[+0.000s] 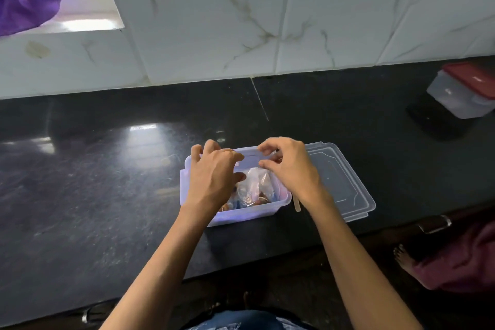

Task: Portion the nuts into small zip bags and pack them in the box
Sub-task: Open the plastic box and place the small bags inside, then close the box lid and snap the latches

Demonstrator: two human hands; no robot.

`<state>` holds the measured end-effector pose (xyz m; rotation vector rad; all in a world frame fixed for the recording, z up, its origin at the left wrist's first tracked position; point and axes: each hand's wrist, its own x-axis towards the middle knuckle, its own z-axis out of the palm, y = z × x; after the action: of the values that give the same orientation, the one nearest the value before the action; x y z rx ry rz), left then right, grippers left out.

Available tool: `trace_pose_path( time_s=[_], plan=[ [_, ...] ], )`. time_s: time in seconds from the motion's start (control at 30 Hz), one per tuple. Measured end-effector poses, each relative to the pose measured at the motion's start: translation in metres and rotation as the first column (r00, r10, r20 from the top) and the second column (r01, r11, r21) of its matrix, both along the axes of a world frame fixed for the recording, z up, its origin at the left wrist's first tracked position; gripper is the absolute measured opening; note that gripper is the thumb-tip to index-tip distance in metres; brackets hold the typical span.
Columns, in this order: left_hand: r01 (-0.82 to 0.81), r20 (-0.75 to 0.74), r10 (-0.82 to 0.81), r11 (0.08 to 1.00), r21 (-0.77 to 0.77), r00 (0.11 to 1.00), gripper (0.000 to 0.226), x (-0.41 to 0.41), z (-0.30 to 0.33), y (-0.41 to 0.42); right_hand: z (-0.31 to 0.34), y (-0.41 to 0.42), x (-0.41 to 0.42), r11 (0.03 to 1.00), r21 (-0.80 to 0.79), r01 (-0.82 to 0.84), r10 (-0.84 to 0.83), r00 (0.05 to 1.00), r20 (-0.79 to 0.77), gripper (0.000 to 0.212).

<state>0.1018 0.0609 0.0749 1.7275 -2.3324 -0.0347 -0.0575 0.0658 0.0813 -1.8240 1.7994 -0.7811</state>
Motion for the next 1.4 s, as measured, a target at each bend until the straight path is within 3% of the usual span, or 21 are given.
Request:
trace_pose_path(
  time_s=[0.13,0.2,0.3,0.43,0.5,0.57,0.77,0.9,1.13,1.27,1.33,1.4],
  plan=[
    [0.078,-0.118,-0.078,0.997,-0.007,0.990,0.038,-0.017,0.006,0.003,0.010,0.002,-0.023,0.994,-0.032,0.104,-0.104,0.994,0.030,0.025],
    [0.118,-0.247,-0.106,0.992,0.036,0.963,0.037,-0.030,0.006,0.007,0.011,0.005,-0.038,0.985,-0.035,0.169,-0.167,0.985,0.051,0.026],
    [0.180,-0.507,-0.099,0.977,0.115,0.856,0.038,-0.060,0.009,0.015,0.007,0.010,-0.066,0.965,-0.028,0.259,-0.257,0.964,0.070,0.028],
    [0.300,-0.649,-0.085,0.927,0.227,0.756,0.044,-0.113,0.007,0.028,-0.010,0.013,-0.106,0.922,0.048,0.385,-0.387,0.921,0.047,0.030],
    [0.372,-0.651,-0.101,0.881,0.292,0.752,0.042,-0.139,-0.003,0.036,-0.024,0.013,-0.125,0.891,0.097,0.443,-0.446,0.895,0.014,0.033],
    [0.392,-0.564,-0.136,0.846,0.362,0.815,0.052,-0.159,-0.019,0.044,-0.038,0.014,-0.139,0.853,0.160,0.496,-0.498,0.867,-0.035,0.036],
    [0.195,-0.399,0.026,0.842,0.503,0.916,0.060,-0.175,-0.064,0.053,-0.065,0.024,-0.159,0.739,0.207,0.642,-0.624,0.767,-0.152,0.044],
    [0.157,-0.328,0.039,0.820,0.550,0.944,0.067,-0.176,-0.070,0.055,-0.072,0.026,-0.163,0.713,0.267,0.648,-0.632,0.759,-0.157,0.025],
    [0.163,-0.426,0.104,0.823,0.545,0.899,0.057,-0.174,-0.073,0.056,-0.066,0.026,-0.174,0.679,0.394,0.620,-0.601,0.777,-0.188,0.018],
    [0.218,-0.589,0.104,0.866,0.450,0.802,0.044,-0.171,-0.054,0.053,-0.042,0.032,-0.184,0.701,0.411,0.583,-0.632,0.775,-0.023,0.021],
    [0.257,-0.671,0.090,0.880,0.400,0.736,0.044,-0.170,-0.038,0.050,-0.019,0.033,-0.184,0.724,0.399,0.562,-0.674,0.700,0.237,0.018],
    [0.274,-0.748,0.095,0.894,0.354,0.657,0.042,-0.167,-0.022,0.046,0.009,0.034,-0.178,0.792,0.370,0.485,-0.610,0.621,0.492,0.008]
  ],
)
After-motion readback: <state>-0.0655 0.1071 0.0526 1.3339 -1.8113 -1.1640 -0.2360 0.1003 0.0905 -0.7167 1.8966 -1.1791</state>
